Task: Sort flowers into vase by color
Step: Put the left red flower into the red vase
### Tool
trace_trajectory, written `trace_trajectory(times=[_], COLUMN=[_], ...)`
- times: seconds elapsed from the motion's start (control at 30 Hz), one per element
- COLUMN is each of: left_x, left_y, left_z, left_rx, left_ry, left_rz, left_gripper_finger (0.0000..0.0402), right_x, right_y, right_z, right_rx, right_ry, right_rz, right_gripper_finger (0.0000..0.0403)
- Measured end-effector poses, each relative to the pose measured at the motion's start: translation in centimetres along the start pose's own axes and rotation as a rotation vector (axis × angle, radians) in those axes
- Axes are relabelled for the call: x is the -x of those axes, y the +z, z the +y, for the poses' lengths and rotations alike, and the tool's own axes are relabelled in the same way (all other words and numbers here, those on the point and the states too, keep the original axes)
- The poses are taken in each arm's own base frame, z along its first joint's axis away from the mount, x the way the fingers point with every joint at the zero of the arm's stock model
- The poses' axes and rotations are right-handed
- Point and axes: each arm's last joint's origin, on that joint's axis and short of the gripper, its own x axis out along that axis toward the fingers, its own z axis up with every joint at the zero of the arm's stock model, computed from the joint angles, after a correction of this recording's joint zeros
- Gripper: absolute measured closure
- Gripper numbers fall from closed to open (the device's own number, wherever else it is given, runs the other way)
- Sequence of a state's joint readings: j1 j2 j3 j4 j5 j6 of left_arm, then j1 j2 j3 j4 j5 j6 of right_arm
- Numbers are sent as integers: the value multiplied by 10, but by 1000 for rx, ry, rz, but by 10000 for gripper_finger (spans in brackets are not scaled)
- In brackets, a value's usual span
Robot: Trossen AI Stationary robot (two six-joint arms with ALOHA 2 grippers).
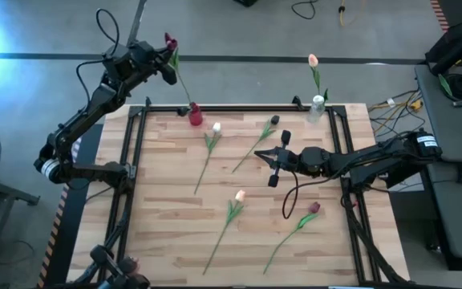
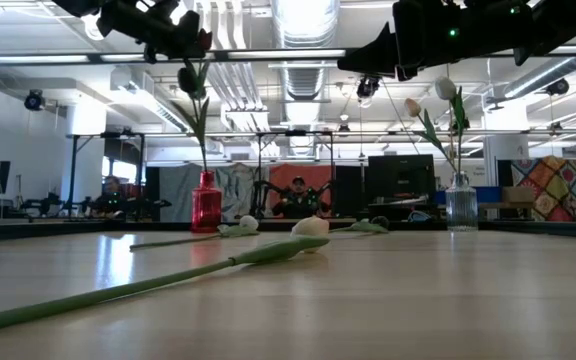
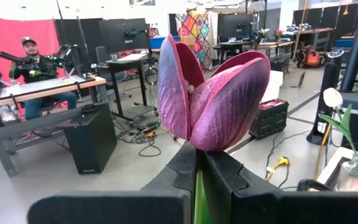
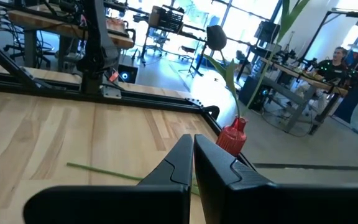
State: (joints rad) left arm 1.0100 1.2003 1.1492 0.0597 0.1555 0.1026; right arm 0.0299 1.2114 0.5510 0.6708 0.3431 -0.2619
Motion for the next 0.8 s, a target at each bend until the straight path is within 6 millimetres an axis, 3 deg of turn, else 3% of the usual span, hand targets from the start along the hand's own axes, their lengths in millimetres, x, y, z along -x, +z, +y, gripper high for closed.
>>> trace_trajectory(times=[0.47, 0.8], left_x=[-2, -4], left_y=[-2, -25], left_z=[-1, -4], left_rx=[10, 15], left_ry=[-47, -63], left_rz=[-1, 36], left_gripper_finger=[401, 401], right_x=[0, 0], right_y=[0, -1], right_z=[-1, -1], right_rx=[6, 13], right_ry=[-4, -2], right_rz=[1, 7], right_gripper_finger=[394, 394])
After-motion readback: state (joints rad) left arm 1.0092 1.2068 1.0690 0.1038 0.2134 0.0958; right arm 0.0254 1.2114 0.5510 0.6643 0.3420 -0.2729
